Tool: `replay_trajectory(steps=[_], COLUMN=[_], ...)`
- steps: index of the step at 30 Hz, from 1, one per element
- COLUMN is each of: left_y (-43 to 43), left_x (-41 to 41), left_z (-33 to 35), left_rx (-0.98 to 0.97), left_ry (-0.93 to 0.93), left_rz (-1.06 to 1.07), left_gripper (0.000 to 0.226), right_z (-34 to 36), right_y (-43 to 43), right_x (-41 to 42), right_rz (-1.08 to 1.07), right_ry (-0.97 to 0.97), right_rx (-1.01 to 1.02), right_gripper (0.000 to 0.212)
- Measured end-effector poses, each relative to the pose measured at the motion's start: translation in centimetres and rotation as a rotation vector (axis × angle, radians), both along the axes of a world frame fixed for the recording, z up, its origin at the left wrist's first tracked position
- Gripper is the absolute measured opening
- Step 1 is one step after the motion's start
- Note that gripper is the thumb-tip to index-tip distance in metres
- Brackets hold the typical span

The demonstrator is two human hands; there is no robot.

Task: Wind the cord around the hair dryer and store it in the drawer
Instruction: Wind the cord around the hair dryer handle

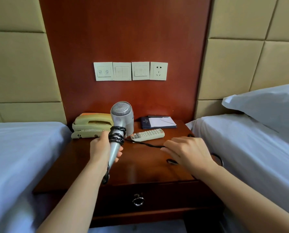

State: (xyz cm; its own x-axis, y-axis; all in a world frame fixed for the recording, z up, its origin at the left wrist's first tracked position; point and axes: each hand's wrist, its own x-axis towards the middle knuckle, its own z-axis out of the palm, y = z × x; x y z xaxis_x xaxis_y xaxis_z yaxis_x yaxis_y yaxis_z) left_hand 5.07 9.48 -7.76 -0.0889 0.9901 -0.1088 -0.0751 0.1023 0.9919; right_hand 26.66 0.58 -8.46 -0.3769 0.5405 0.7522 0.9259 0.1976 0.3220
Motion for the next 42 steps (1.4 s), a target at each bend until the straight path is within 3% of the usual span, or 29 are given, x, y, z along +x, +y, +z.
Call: replay_trajectory(steps=[3,9,12,18,21,24,28,34,37,42], left_y=[-0.1,-0.8,-2.0,-5.4,-6.5,-6.4,-5.6,-4.0,-3.1,-2.6], left_x=[0.5,2.1,3.0,4.2,4.5,4.7,4.1,1.9,0.3,-0.9], left_z=[-0.3,-0.9,-0.5,1.3,1.5,1.3,1.3,1.8,1.8,1.8], left_rx=[0.061,0.230,0.371,0.566,0.671,0.639,0.585,0.541,0.501,0.477], left_ry=[0.164,0.827,1.021,1.132,1.246,1.308,1.256,1.105,1.101,1.066], left_rz=[0.025,-0.011,-0.066,-0.281,-0.323,-0.320,-0.299,-0.224,-0.213,-0.240], left_gripper=[0.047,0.059,0.058,0.044,0.047,0.058,0.049,0.039,0.043,0.040], right_z=[0.9,2.0,2.7,3.8,4.0,3.9,4.3,4.4,4.2,4.2], right_y=[-0.5,0.1,0.3,0.1,0.0,0.0,0.0,0.5,0.5,0.3], right_x=[-0.6,-1.5,-1.8,-1.1,-0.9,-1.2,-2.1,0.8,1.4,1.9], right_rz=[0.060,0.120,0.153,0.133,0.150,0.168,0.195,-0.056,-0.011,-0.061], right_ry=[-0.025,-0.047,-0.016,0.029,0.067,0.061,0.050,0.281,0.362,0.384], right_rx=[0.066,0.178,0.206,0.231,0.206,0.199,0.164,-0.153,-0.344,-0.430], right_gripper=[0.035,0.029,0.030,0.039,0.040,0.042,0.043,0.039,0.040,0.050])
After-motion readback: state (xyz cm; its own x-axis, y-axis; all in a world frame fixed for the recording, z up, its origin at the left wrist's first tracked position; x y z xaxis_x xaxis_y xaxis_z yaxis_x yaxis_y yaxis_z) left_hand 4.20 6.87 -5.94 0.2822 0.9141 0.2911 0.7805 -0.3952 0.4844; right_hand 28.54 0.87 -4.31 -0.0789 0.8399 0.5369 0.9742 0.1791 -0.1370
